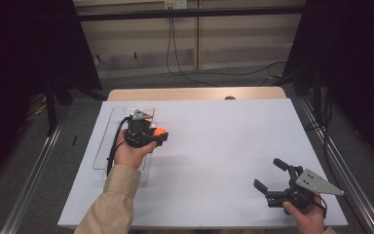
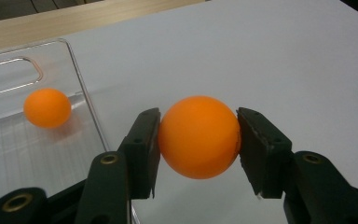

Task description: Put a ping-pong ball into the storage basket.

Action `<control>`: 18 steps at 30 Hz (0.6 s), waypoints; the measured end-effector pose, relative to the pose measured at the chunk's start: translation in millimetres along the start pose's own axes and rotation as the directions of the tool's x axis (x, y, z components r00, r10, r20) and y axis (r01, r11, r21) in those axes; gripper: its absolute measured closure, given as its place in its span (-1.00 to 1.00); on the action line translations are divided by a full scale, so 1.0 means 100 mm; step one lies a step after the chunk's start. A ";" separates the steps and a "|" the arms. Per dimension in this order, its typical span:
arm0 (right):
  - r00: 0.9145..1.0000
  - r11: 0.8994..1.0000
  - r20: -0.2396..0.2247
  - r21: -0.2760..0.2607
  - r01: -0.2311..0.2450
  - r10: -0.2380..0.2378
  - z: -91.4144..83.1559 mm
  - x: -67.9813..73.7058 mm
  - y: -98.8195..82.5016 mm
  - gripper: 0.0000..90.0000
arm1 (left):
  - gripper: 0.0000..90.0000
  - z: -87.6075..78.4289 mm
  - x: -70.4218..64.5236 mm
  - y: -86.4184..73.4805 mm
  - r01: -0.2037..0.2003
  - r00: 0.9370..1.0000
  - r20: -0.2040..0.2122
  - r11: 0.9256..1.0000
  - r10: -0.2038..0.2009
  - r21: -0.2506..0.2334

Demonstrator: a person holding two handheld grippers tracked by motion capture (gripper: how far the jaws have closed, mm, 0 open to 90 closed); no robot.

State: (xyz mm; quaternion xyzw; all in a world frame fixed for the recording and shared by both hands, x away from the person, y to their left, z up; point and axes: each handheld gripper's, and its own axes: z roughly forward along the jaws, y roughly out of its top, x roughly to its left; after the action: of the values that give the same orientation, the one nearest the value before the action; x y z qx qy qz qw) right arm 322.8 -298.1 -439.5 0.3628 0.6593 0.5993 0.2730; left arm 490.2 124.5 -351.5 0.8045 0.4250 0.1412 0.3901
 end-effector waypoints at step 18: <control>1.000 1.000 0.001 0.004 0.004 -0.004 0.00 0.00 0.00 -0.99 | 0.14 -0.04 0.03 0.00 0.020 1.000 -0.012 1.000 -0.021 -0.012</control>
State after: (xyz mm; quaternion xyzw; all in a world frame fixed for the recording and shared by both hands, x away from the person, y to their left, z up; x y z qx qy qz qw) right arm 322.8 -297.9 -439.7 0.3623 0.6610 0.5972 0.2741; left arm 489.8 129.0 -349.7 0.7970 0.4347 0.1445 0.3936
